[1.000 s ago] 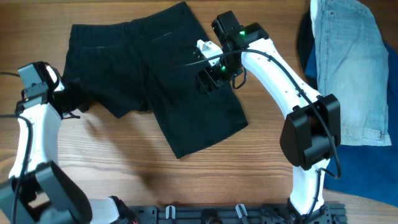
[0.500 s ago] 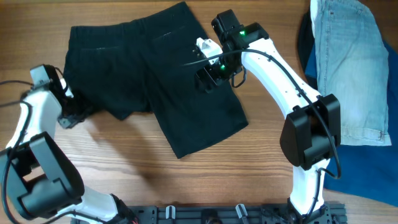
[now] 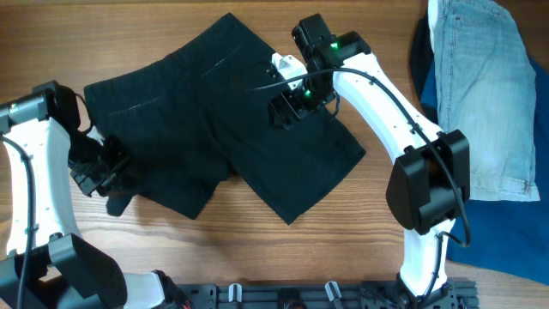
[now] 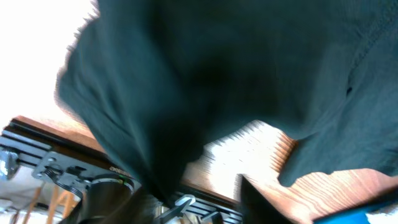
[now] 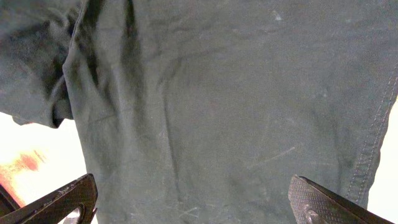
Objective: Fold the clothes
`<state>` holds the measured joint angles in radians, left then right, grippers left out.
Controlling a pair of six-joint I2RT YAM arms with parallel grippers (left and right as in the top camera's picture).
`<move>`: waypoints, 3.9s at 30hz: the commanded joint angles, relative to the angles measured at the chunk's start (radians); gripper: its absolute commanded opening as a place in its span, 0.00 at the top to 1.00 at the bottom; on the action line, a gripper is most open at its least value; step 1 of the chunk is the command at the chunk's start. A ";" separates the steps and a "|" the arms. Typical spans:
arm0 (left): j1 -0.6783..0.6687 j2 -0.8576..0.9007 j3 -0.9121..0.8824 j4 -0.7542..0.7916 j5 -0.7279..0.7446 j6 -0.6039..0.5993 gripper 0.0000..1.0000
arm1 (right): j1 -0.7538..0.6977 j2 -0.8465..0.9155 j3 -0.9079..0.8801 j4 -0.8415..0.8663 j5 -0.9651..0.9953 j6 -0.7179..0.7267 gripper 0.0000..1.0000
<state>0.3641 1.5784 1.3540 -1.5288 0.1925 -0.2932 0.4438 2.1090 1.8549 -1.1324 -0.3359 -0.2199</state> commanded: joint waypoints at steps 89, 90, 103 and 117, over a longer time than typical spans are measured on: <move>0.006 0.192 0.008 0.621 -0.102 0.052 0.12 | -0.304 0.145 0.019 0.082 0.281 0.416 0.00; -0.029 0.190 0.008 0.632 -0.157 0.055 0.08 | -0.306 0.145 -0.013 0.115 0.251 0.381 0.00; -0.179 0.190 0.008 0.666 -0.377 0.051 0.00 | -0.319 0.146 -0.119 0.579 0.308 0.346 0.96; -0.225 0.190 0.008 0.669 -0.350 -0.003 0.00 | -0.372 0.048 0.173 0.358 0.182 0.324 0.00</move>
<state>0.1482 1.7920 1.3636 -0.8566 -0.1619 -0.2760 0.0692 2.2597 1.9743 -0.5926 -0.0742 0.1040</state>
